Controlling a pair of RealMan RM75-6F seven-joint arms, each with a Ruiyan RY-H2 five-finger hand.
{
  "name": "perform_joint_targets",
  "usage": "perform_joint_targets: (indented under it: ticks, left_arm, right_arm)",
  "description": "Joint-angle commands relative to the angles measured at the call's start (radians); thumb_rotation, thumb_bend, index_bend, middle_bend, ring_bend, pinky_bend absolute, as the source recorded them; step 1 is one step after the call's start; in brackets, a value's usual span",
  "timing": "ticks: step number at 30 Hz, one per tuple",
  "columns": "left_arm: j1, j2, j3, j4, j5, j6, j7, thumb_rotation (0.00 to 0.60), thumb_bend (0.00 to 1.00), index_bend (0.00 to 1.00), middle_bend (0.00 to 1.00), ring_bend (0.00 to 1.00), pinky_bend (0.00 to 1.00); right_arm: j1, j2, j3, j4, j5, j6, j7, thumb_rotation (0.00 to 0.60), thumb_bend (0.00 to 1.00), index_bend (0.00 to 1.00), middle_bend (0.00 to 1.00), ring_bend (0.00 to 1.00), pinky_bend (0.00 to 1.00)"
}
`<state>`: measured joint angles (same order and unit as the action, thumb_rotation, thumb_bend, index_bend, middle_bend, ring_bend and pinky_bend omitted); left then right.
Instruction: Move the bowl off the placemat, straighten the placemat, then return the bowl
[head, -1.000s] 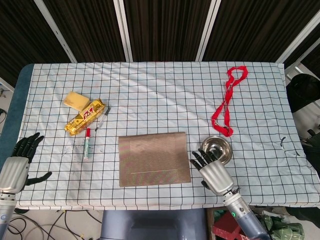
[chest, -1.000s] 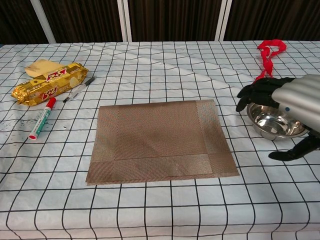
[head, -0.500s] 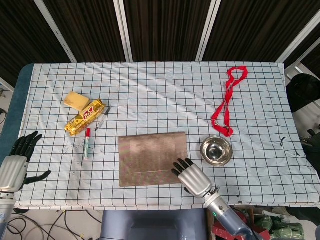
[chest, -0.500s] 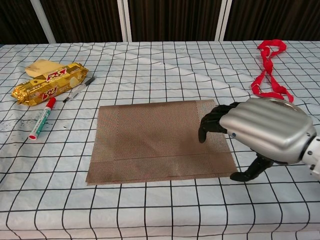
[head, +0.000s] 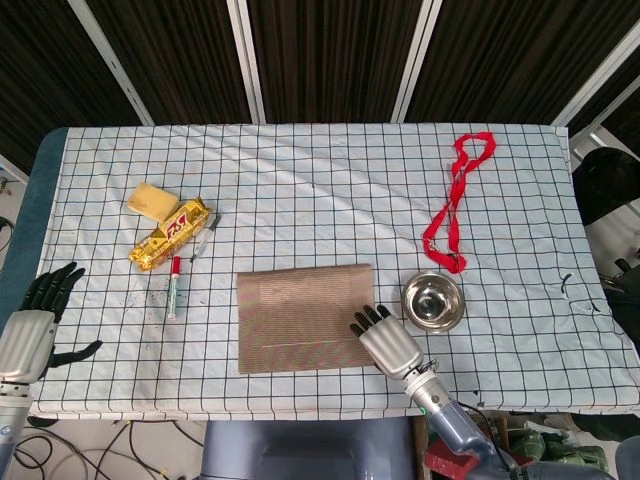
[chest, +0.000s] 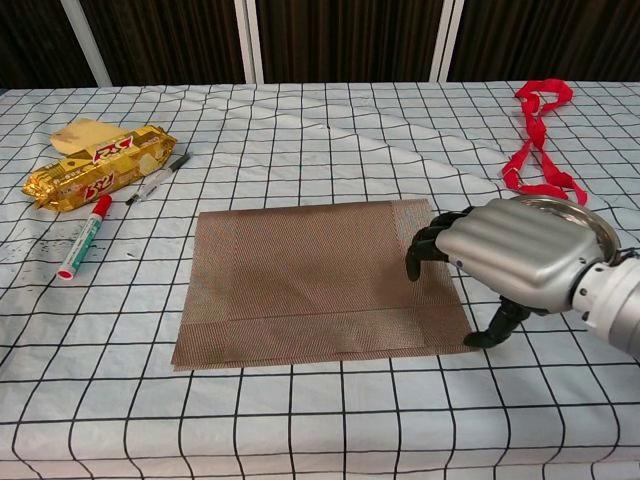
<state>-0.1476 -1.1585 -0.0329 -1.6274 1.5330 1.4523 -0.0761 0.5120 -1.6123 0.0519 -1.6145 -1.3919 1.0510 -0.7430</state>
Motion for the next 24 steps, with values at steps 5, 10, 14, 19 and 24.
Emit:
perform_joint_targets:
  ticks: [5, 10, 14, 19, 24]
  left_arm:
    - [0.001, -0.001, -0.002, -0.001, -0.005, 0.001, 0.001, 0.600, 0.02, 0.00, 0.00, 0.00, 0.00]
    - [0.001, -0.001, -0.002, 0.000, -0.005, 0.000, 0.001, 0.600, 0.02, 0.00, 0.00, 0.00, 0.00]
    - [0.000, -0.001, -0.003, 0.000, -0.005, 0.001, 0.000, 0.600, 0.02, 0.00, 0.00, 0.00, 0.00]
    - [0.000, -0.001, -0.003, 0.000, -0.005, 0.001, -0.001, 0.600, 0.02, 0.00, 0.00, 0.00, 0.00]
    - [0.001, -0.001, -0.003, 0.000, -0.004, 0.003, -0.001, 0.600, 0.02, 0.00, 0.00, 0.00, 0.00]
  right_arm:
    - [0.012, -0.012, 0.004, 0.015, 0.018, -0.005, 0.001, 0.600, 0.03, 0.34, 0.23, 0.17, 0.26]
    - [0.018, -0.018, -0.001, 0.017, 0.029, -0.006, -0.005, 0.600, 0.02, 0.34, 0.23, 0.17, 0.26]
    - [0.021, -0.022, 0.000, 0.017, 0.039, -0.007, -0.008, 0.600, 0.01, 0.34, 0.23, 0.17, 0.26]
    - [0.026, -0.025, -0.003, 0.009, 0.052, -0.010, -0.012, 0.600, 0.01, 0.34, 0.23, 0.17, 0.26]
    - [0.030, -0.032, -0.008, 0.013, 0.070, -0.014, -0.021, 0.600, 0.00, 0.34, 0.22, 0.17, 0.26]
